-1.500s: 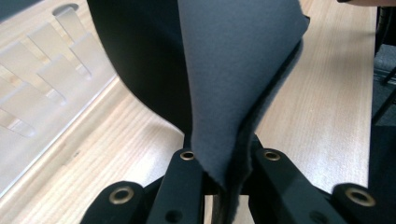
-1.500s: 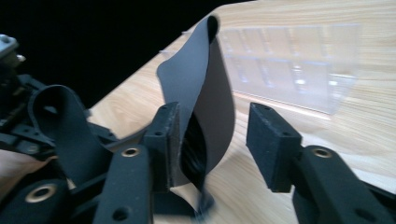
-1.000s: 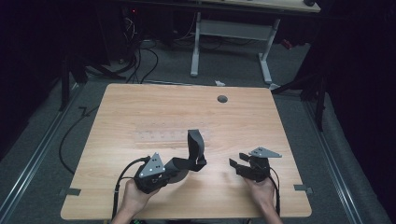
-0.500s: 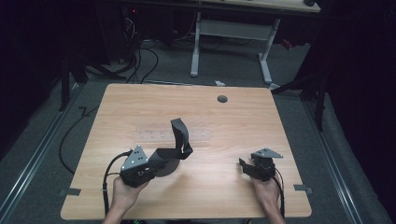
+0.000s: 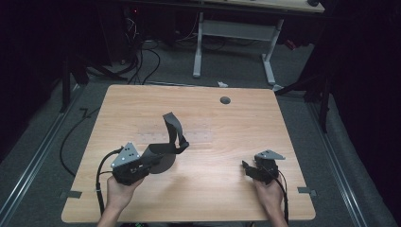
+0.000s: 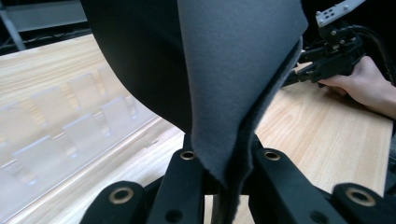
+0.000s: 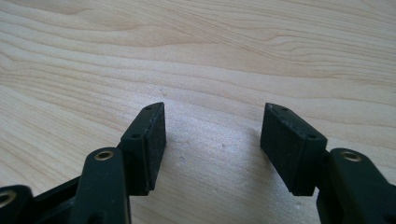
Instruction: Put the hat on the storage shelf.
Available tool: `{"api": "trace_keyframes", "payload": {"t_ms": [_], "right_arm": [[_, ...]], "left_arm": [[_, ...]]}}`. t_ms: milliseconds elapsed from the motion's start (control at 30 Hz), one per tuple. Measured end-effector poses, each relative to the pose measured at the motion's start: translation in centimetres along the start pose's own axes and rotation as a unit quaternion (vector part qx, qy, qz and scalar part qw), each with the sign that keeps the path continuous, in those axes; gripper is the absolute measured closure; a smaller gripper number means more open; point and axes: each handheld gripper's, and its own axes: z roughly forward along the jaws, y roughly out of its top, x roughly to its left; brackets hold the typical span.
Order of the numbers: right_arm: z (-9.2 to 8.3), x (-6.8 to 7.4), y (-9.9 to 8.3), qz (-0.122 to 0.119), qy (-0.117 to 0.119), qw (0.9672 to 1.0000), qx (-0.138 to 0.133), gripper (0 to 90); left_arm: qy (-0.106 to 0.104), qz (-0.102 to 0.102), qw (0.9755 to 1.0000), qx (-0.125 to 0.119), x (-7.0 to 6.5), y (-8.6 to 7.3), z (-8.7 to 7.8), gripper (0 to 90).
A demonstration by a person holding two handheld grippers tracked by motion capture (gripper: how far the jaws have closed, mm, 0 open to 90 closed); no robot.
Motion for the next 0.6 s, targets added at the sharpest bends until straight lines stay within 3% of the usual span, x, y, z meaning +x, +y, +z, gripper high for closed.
{"api": "trace_keyframes", "payload": {"t_ms": [600], "right_arm": [[0.0, 0.0, 0.0, 0.001, 0.001, 1.0, 0.0, 40.7]], "left_arm": [[0.019, 0.004, 0.9989, -0.042, 1.3, 2.1, -1.1, 85.9]]}}
